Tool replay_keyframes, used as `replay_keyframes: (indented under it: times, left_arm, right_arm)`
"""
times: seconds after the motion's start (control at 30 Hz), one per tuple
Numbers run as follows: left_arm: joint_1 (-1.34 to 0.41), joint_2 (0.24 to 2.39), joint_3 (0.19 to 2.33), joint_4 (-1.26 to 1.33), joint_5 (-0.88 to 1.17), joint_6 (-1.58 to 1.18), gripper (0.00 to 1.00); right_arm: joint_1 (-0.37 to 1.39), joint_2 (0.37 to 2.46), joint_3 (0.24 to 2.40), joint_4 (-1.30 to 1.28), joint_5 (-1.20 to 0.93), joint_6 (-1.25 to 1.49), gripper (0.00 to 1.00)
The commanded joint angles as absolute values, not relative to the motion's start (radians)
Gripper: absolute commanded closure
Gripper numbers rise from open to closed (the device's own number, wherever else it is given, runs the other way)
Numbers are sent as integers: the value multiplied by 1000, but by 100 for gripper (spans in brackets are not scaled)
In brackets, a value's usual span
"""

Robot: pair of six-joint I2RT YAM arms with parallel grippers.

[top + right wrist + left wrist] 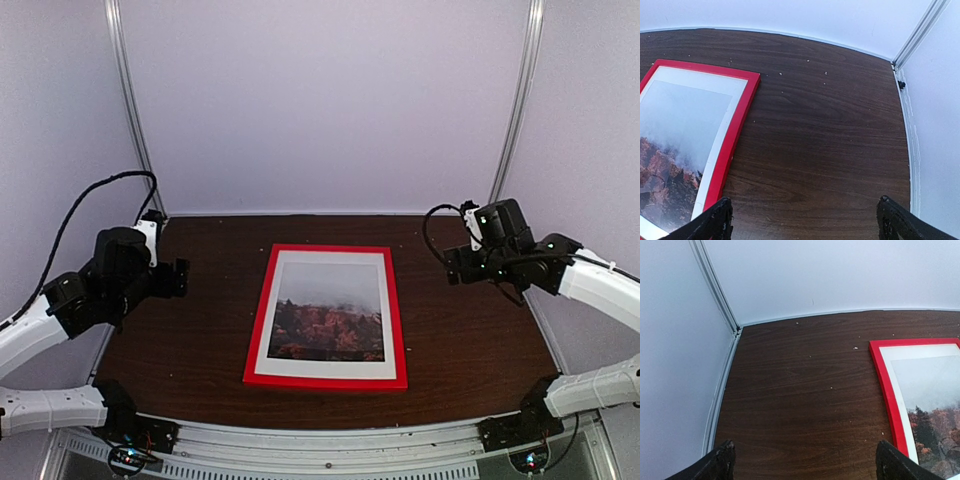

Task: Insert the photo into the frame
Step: Reset both arms

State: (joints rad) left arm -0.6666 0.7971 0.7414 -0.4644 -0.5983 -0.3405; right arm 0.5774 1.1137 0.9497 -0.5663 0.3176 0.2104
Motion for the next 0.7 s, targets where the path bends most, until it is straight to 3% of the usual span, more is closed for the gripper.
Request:
replay_keyframes:
  times: [0.0, 0.67]
  left_arm:
    - [-663, 803, 724, -404, -572, -320, 2]
    - [-663, 795, 712, -385, -544, -326, 2]
  right_arm:
    - [576, 996, 851, -486, 362, 184, 0]
    - [574, 900, 807, -488, 374, 166, 0]
